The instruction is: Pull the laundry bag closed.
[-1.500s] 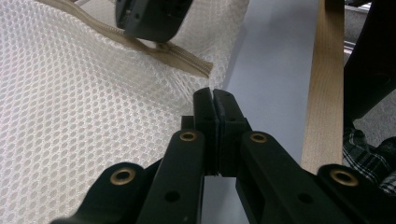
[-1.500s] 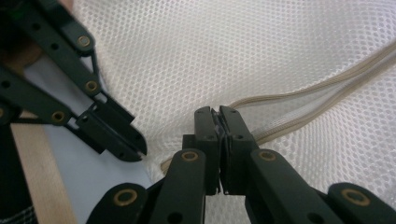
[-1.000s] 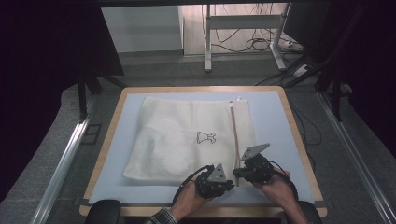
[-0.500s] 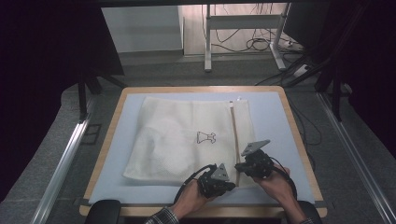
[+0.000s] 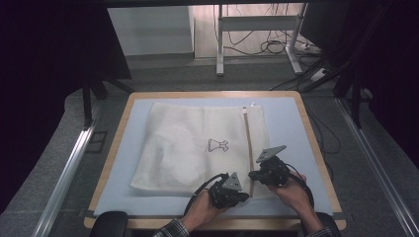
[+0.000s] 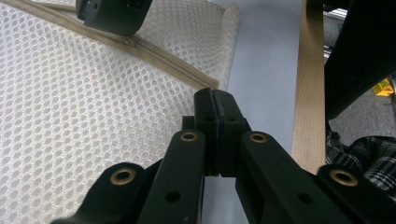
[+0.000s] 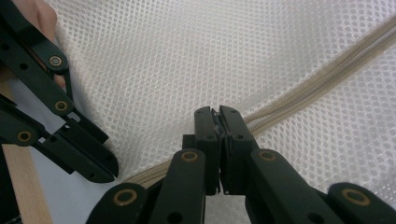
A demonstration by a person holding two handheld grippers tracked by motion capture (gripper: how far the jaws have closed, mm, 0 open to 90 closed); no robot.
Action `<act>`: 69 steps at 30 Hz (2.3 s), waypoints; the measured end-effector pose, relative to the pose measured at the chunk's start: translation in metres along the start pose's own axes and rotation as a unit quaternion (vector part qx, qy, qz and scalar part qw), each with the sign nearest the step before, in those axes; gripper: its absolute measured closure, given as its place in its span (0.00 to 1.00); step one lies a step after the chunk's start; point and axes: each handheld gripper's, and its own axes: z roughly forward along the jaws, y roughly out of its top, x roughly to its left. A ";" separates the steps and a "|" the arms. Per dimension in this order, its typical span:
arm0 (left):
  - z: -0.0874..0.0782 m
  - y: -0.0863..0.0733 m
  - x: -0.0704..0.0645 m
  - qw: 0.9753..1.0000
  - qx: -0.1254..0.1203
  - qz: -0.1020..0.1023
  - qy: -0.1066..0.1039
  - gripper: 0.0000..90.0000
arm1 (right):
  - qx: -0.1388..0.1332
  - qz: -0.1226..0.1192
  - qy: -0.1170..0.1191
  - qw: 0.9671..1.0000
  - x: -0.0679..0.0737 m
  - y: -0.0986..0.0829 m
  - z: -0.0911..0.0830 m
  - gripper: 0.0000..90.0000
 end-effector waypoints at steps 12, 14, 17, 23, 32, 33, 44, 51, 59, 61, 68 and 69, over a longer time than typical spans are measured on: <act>0.000 -0.001 -0.002 1.000 0.000 0.011 0.010 1.00 | -0.010 -0.006 -0.020 1.000 -0.007 0.005 0.000 0.96; 0.000 -0.001 -0.003 1.000 -0.001 0.014 0.014 1.00 | -0.015 -0.005 -0.025 1.000 -0.008 0.006 -0.001 0.96; 0.000 -0.001 -0.004 1.000 -0.002 0.017 0.017 1.00 | -0.020 -0.001 -0.029 0.999 -0.011 0.007 -0.003 0.96; -0.001 -0.001 -0.004 0.999 0.004 0.027 0.021 1.00 | -0.022 0.002 -0.034 0.999 -0.015 0.010 -0.003 0.96; -0.001 -0.002 -0.006 0.999 0.002 0.029 0.024 1.00 | -0.022 0.002 -0.041 0.999 -0.021 0.014 -0.001 0.96; -0.001 -0.002 -0.006 0.999 0.002 0.029 0.024 1.00 | -0.022 -0.001 -0.043 0.999 -0.021 0.014 -0.001 0.96; -0.001 -0.002 -0.007 0.999 0.002 0.031 0.026 1.00 | -0.022 0.004 -0.047 0.999 -0.028 0.019 0.002 0.96; -0.001 -0.002 -0.007 0.999 0.002 0.034 0.028 1.00 | -0.020 0.008 -0.050 0.999 -0.033 0.022 0.004 0.96; -0.001 -0.002 -0.007 0.999 0.001 0.034 0.029 1.00 | -0.020 0.007 -0.056 0.998 -0.036 0.026 0.006 0.96; 0.000 -0.002 -0.008 0.999 0.000 0.032 0.029 1.00 | -0.021 0.006 -0.056 0.998 -0.037 0.028 0.006 0.96; -0.001 -0.002 -0.007 0.999 0.007 0.040 0.031 1.00 | -0.021 0.008 -0.058 0.998 -0.042 0.031 0.009 0.96; -0.001 -0.002 -0.007 0.999 0.008 0.040 0.030 1.00 | -0.021 0.007 -0.056 0.998 -0.043 0.031 0.009 0.96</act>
